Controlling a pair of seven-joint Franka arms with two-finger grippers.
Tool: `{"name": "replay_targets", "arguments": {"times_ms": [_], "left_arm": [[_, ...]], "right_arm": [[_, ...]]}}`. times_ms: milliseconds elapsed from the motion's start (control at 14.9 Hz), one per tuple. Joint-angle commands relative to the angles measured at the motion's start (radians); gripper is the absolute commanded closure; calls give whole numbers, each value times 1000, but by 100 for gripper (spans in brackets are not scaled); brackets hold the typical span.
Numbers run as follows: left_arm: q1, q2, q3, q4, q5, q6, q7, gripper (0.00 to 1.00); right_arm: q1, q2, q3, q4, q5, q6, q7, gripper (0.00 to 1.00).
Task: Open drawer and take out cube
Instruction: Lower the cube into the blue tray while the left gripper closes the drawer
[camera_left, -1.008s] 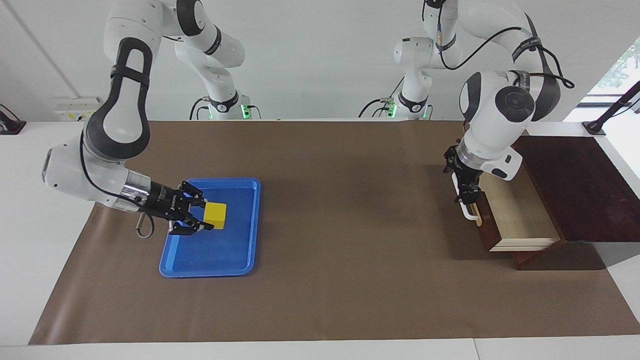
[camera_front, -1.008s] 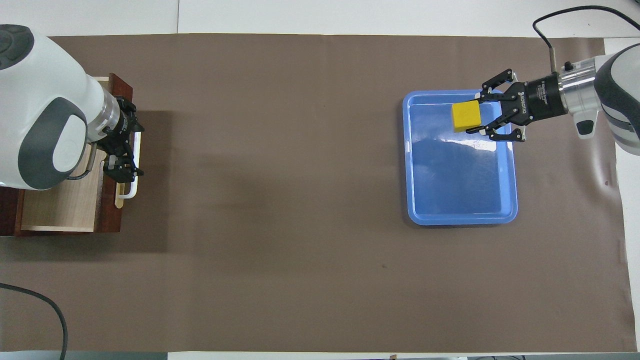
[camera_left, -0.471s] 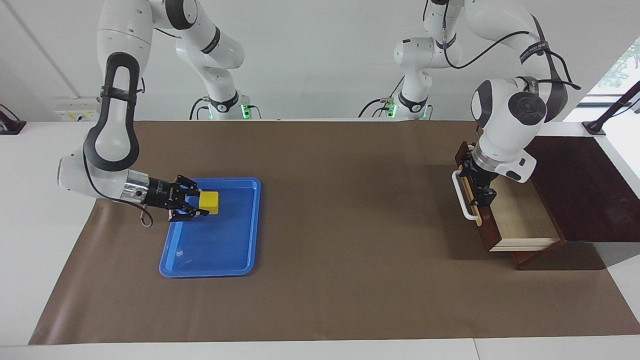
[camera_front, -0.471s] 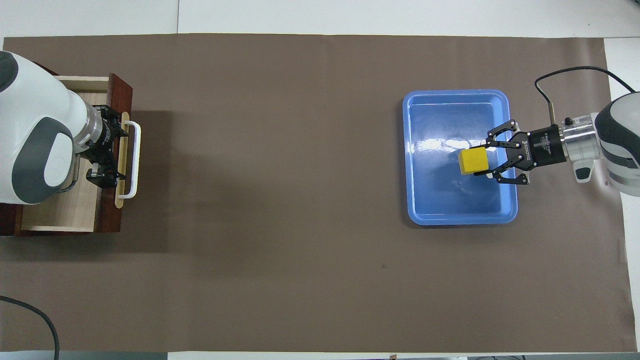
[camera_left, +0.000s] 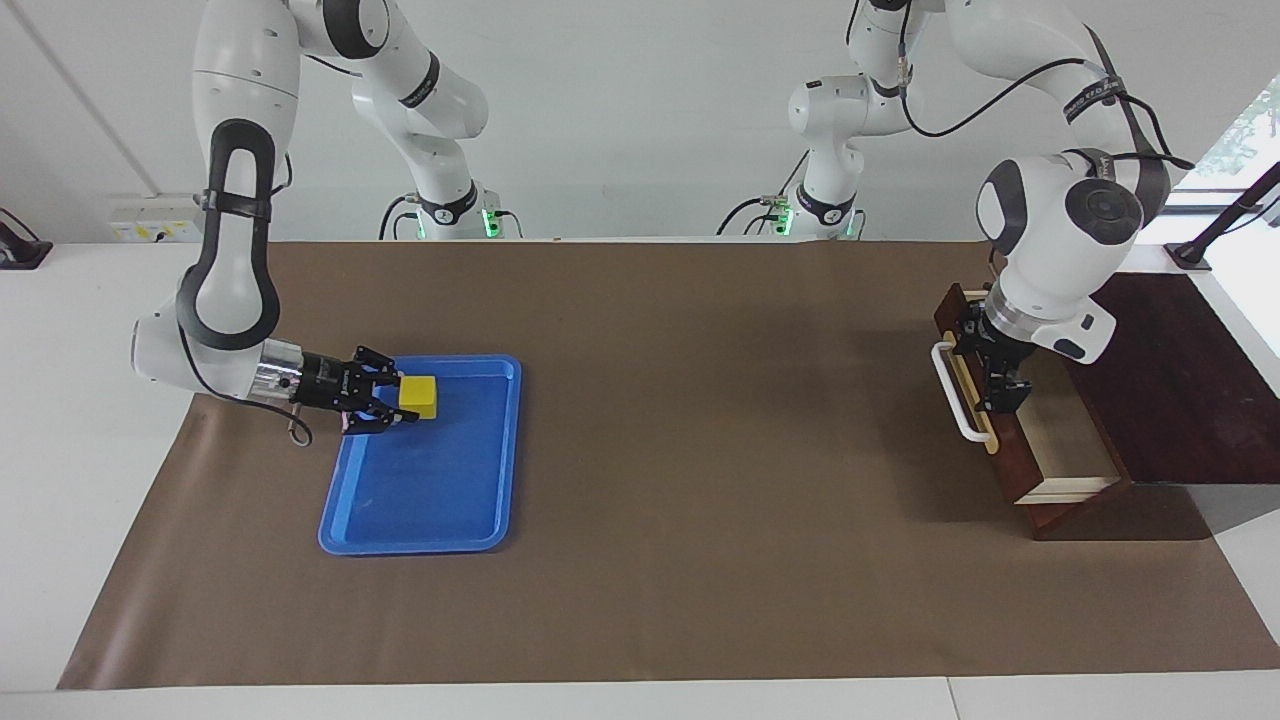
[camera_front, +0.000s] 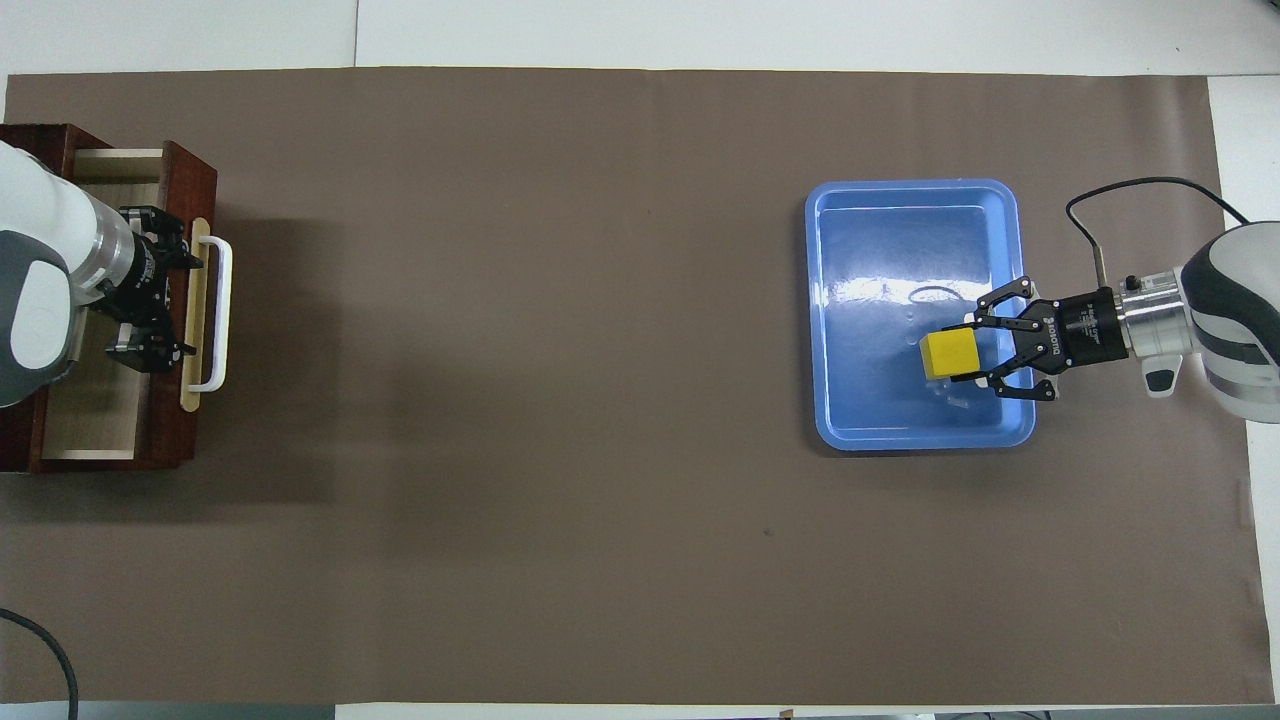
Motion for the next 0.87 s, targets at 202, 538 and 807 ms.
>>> {"name": "replay_targets", "arguments": {"times_ms": [202, 538, 807], "left_arm": [[105, -31, -7, -39, 19, 50, 121, 0], [159, -31, -7, -40, 19, 62, 191, 0], [182, -31, -7, -40, 19, 67, 213, 0]], "right_arm": [[-19, -40, 9, -67, 39, 102, -24, 100], [-5, -49, 9, -106, 62, 136, -22, 100], [15, -49, 7, -118, 55, 140, -31, 100]]}}
